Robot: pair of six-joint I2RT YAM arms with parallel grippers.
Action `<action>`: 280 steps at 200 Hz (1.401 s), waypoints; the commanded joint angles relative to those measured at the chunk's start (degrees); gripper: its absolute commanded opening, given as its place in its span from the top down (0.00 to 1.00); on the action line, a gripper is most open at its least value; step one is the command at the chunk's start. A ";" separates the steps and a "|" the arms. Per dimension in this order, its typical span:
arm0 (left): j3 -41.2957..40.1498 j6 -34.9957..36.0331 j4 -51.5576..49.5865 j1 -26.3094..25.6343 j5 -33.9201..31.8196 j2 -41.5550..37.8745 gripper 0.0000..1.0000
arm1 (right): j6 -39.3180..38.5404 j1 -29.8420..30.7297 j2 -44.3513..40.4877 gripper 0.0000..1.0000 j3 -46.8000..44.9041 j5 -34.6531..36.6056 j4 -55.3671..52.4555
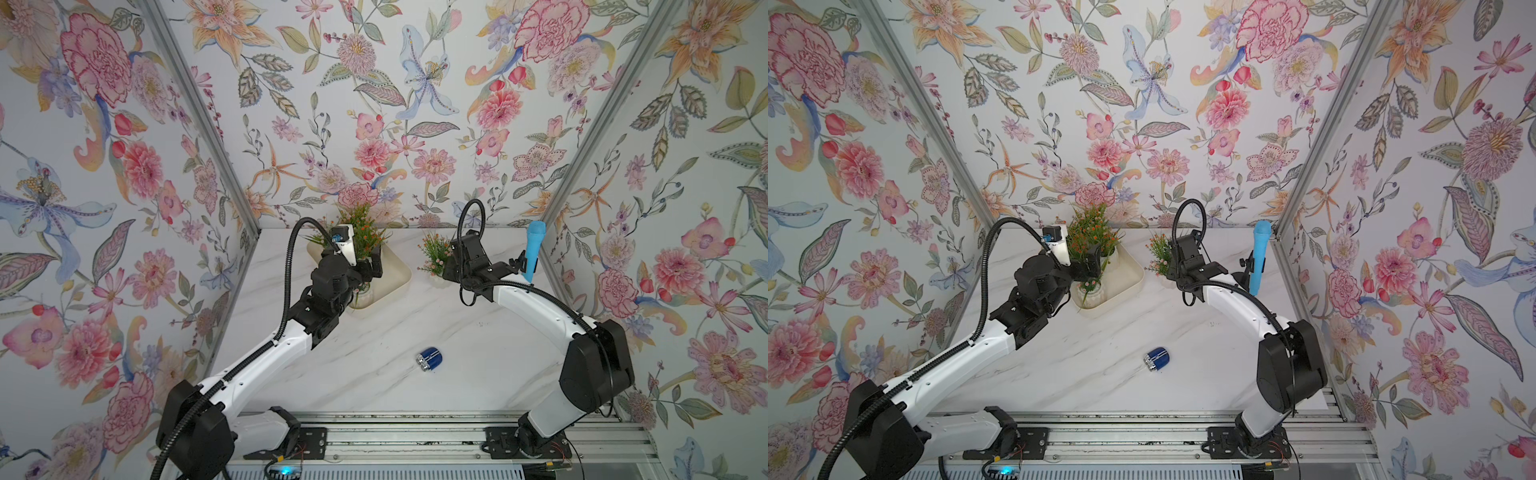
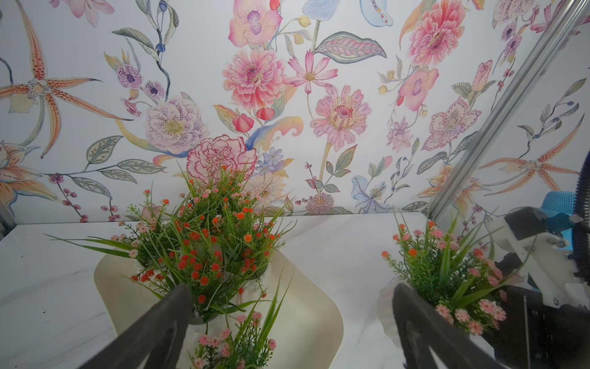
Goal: Put the potted gypsophila into the storage box
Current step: Pick up the baby's breath potted plant from the center of the board, then place the baby's breath potted plant at the storage box.
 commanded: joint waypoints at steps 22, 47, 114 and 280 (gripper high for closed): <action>-1.40 3.19 -3.57 3.69 -2.95 -4.16 0.00 | -4.89 5.19 7.46 1.00 11.74 -3.18 2.37; -2.78 1.45 -4.66 7.12 -2.67 -6.36 0.00 | -5.86 7.13 12.56 1.00 17.96 -3.59 1.64; -5.04 1.59 -6.36 10.64 -2.96 -10.32 0.00 | -5.75 11.10 25.40 1.00 31.00 -5.56 -1.41; -5.83 -0.23 -9.07 11.17 -5.21 -12.75 0.00 | -3.72 7.83 34.17 0.93 32.81 -10.98 -2.15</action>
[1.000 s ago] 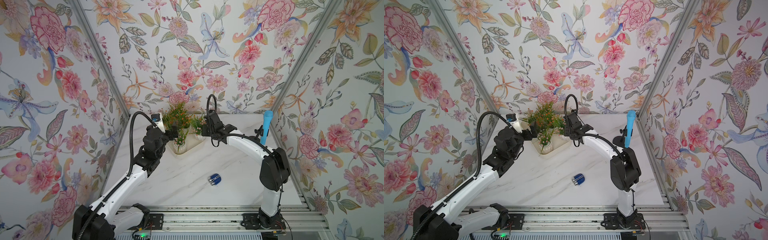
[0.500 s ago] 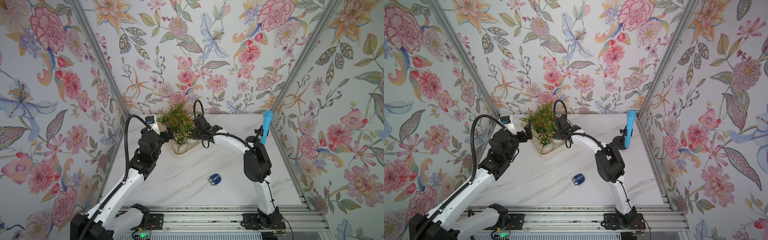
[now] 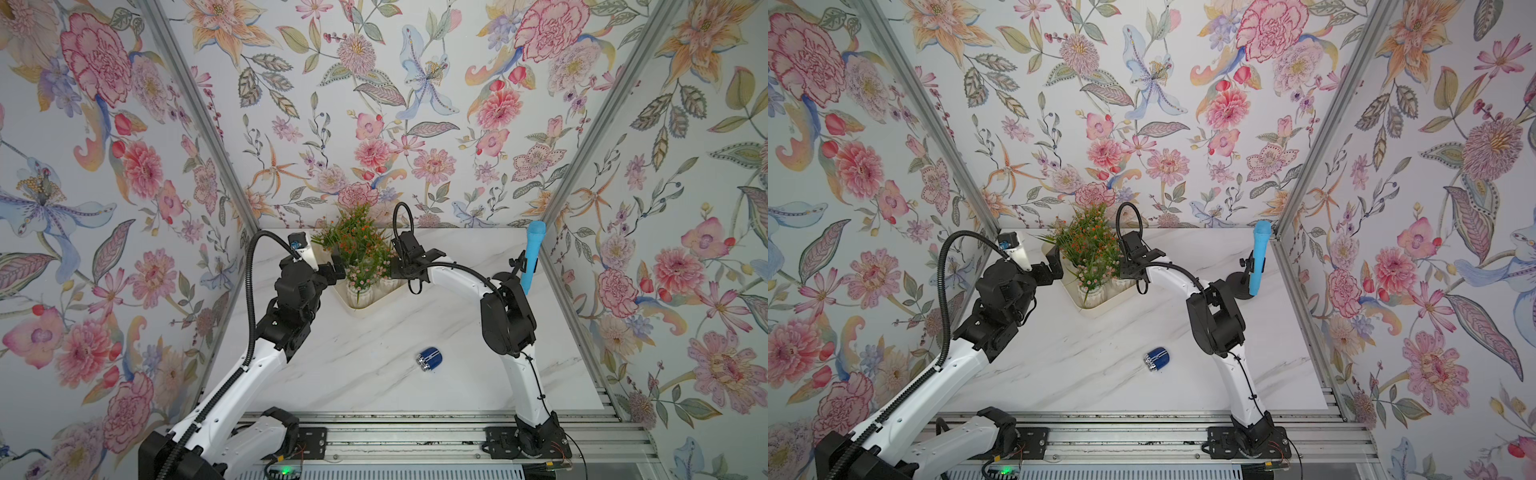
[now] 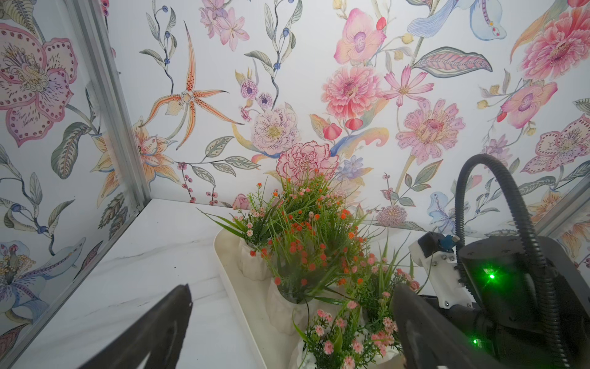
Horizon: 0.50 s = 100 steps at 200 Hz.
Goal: Put the potted gypsophila into the storage box
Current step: Place the baby's breath potted plant at the storage box.
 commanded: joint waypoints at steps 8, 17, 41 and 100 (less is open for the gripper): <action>-1.04 -1.01 -1.49 0.61 -2.28 -1.76 0.00 | 0.74 0.36 0.36 0.91 1.89 -2.06 1.28; -1.22 -1.33 -1.52 0.64 -2.49 -1.92 0.00 | 0.76 -1.14 0.41 0.86 2.05 -2.65 1.30; -1.35 -1.83 -1.45 0.63 -2.43 -1.77 0.00 | 1.54 -2.20 -0.41 0.73 2.77 -3.60 1.31; -0.89 -2.99 -0.05 0.59 -1.20 0.61 0.00 | 0.59 -5.33 -5.33 0.55 1.23 -4.28 1.40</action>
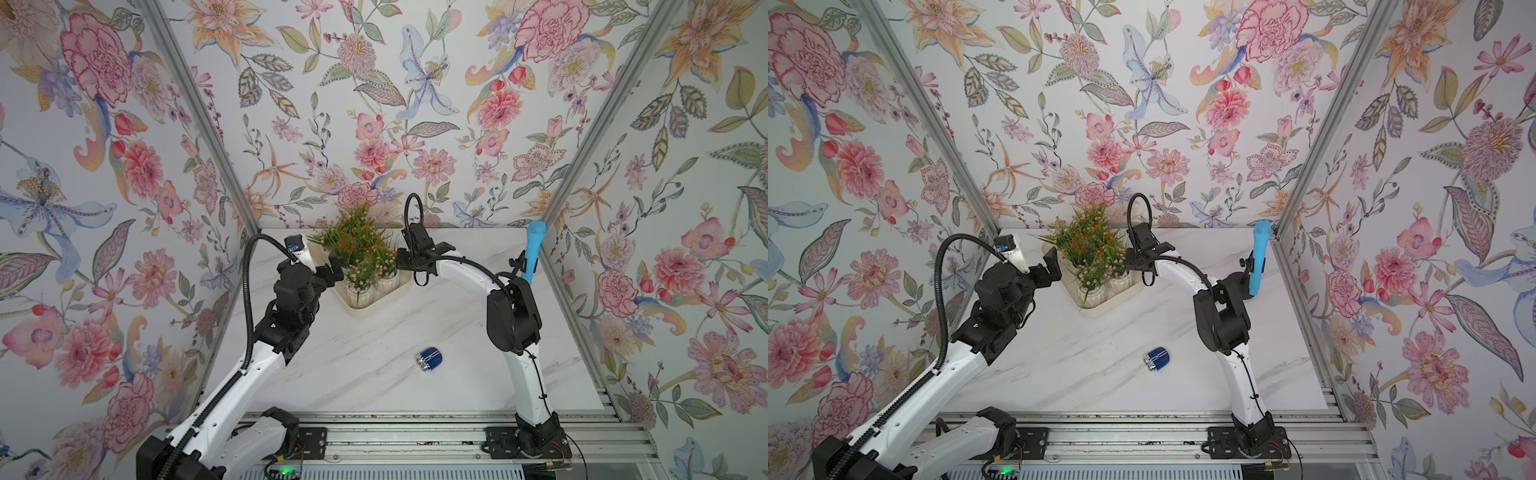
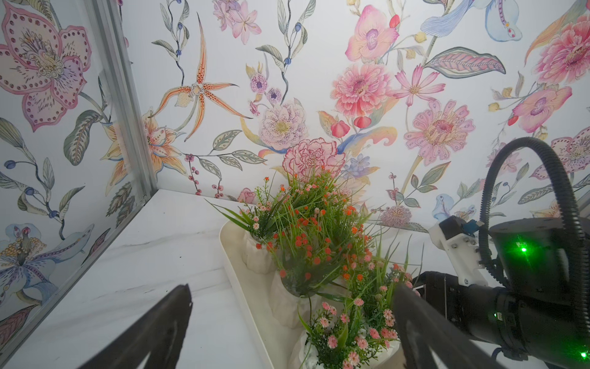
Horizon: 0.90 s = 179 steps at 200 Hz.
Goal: Put the potted gypsophila into the storage box
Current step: Place the baby's breath potted plant at the storage box, then move the storage box to the center of the board.
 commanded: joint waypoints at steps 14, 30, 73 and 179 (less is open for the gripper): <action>0.07 -1.14 0.92 0.64 0.36 1.92 0.00 | 0.22 -1.96 -5.66 0.54 -2.47 -0.55 0.32; -0.18 -1.94 1.58 0.65 0.35 2.22 0.00 | 0.21 -2.66 -6.45 0.54 -4.40 -0.53 0.39; -0.46 -2.93 2.57 0.64 -0.32 2.90 0.00 | -2.40 -3.01 -6.30 0.56 -7.44 -4.11 0.40; 0.07 -2.67 1.63 0.65 -2.37 3.03 0.00 | -1.87 0.20 -4.96 0.62 -14.38 -4.66 0.21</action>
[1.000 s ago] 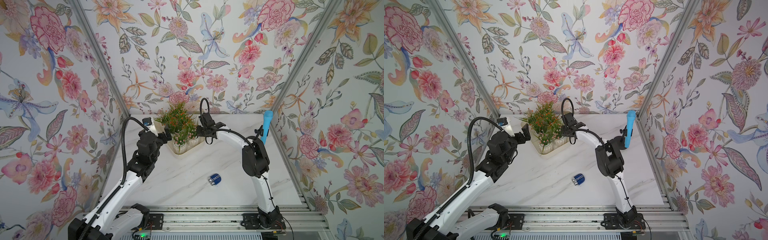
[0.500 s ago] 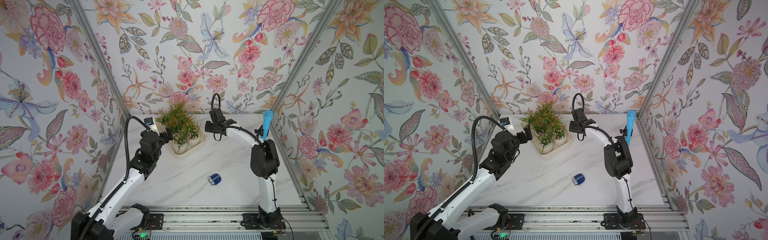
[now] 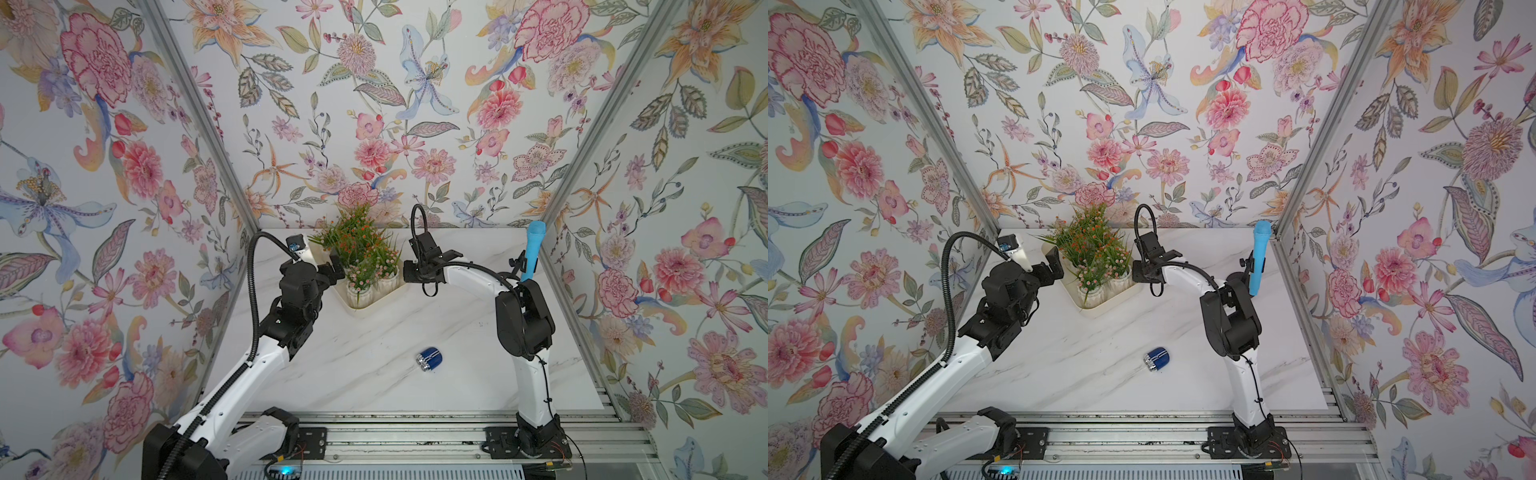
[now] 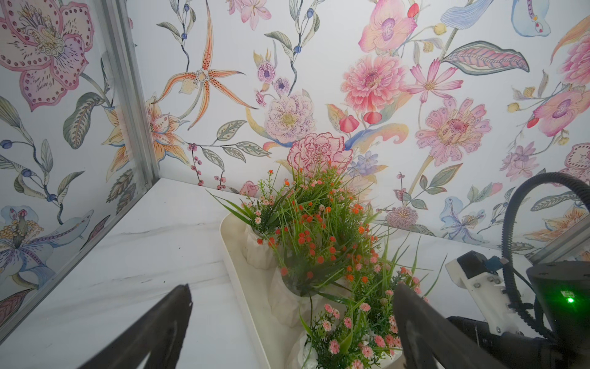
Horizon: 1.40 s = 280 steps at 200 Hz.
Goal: Put the potted gypsophila into the storage box
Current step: Move the storage box to the center of the board.
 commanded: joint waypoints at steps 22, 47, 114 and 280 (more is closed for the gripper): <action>0.20 -0.23 0.42 0.63 -0.37 0.66 0.00 | 2.49 0.84 -0.45 0.64 -4.66 0.44 -0.23; 0.48 0.04 0.54 0.63 0.36 1.05 0.00 | 4.17 1.22 -1.57 0.76 -7.24 1.35 -0.23; 1.39 0.11 1.08 0.64 3.66 2.51 0.00 | 5.94 0.47 -8.00 1.00 -15.18 6.74 -0.23; 8.06 -1.94 6.71 -0.96 11.63 15.67 0.00 | 7.28 -12.30 -28.51 1.00 -39.76 9.09 4.26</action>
